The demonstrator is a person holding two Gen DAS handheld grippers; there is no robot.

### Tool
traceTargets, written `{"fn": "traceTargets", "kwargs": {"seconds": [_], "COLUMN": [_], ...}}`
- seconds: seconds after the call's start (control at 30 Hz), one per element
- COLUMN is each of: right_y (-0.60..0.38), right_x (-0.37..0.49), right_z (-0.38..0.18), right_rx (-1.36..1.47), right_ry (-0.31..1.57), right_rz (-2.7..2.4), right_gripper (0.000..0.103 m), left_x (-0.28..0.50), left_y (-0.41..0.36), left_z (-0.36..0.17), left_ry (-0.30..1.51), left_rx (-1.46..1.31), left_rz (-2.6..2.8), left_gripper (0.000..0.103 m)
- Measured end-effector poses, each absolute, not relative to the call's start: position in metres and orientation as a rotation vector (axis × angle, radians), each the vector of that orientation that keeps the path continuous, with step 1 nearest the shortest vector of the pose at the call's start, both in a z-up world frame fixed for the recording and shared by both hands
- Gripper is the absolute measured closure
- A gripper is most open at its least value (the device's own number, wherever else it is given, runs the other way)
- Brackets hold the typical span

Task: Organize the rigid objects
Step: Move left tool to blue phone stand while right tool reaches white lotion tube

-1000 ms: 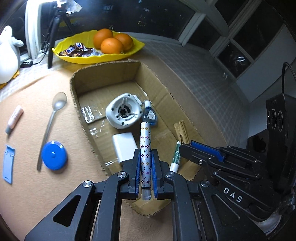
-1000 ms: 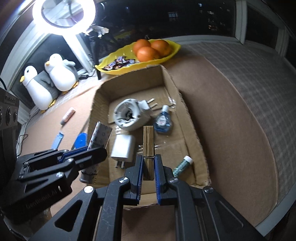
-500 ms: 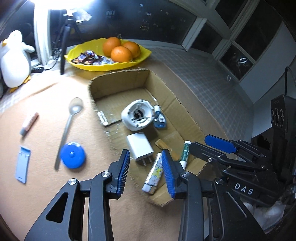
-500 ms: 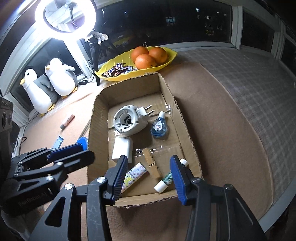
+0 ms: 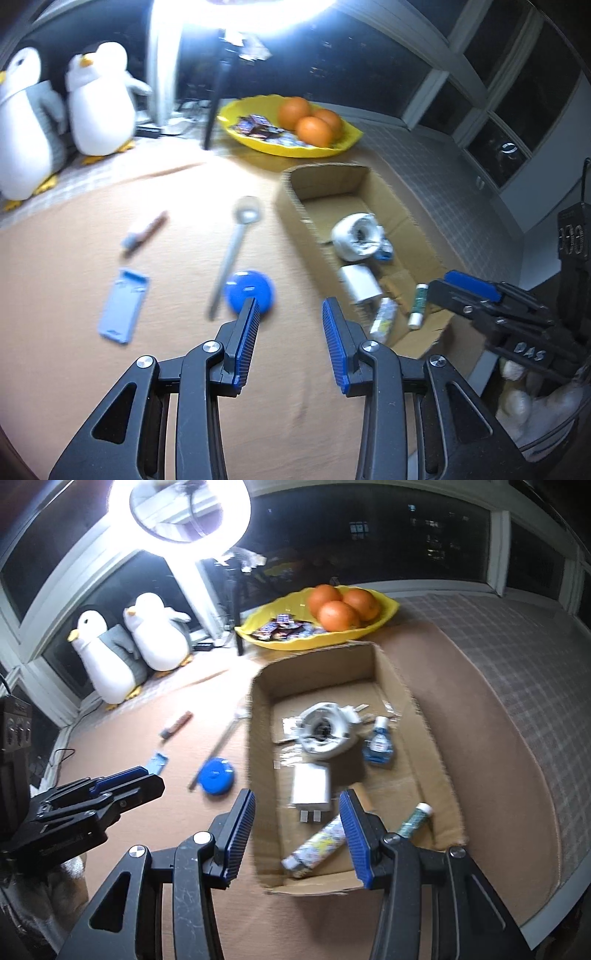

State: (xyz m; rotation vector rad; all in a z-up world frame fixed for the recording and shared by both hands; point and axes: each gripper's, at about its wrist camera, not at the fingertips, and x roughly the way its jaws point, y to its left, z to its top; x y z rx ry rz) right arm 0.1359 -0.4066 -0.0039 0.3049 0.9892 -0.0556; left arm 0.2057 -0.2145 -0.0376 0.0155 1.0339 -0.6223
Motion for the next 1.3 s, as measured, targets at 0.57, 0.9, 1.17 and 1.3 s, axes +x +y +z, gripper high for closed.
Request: {"fn": "traceTargets", "kwargs": {"seconds": [0.57, 0.9, 1.17, 1.3], "right_y": [-0.304, -0.280, -0.271, -0.272], "right_x": [0.217, 0.290, 0.333, 0.351], "right_z": [0.000, -0.029, -0.058, -0.073], "right_rx": [0.299, 0.370, 0.440, 0.479], "right_ry": [1.046, 1.153, 1.221, 1.252], "right_rz": [0.095, 0.099, 0.119, 0.107], "right_gripper": [0.059, 0.059, 0.059, 0.059], "left_x": [0.255, 0.278, 0.287, 0.294], "left_y": [-0.103, -0.103, -0.112, -0.117], "left_z": [-0.078, -0.108, -0.121, -0.129], "left_ry": [1.072, 1.131, 1.131, 1.143], "left_rx": [0.105, 0.047, 0.116, 0.128], "left_rz": [-0.430, -0.450, -0.439, -0.452], "left_gripper": [0.069, 0.057, 0.056, 0.056]}}
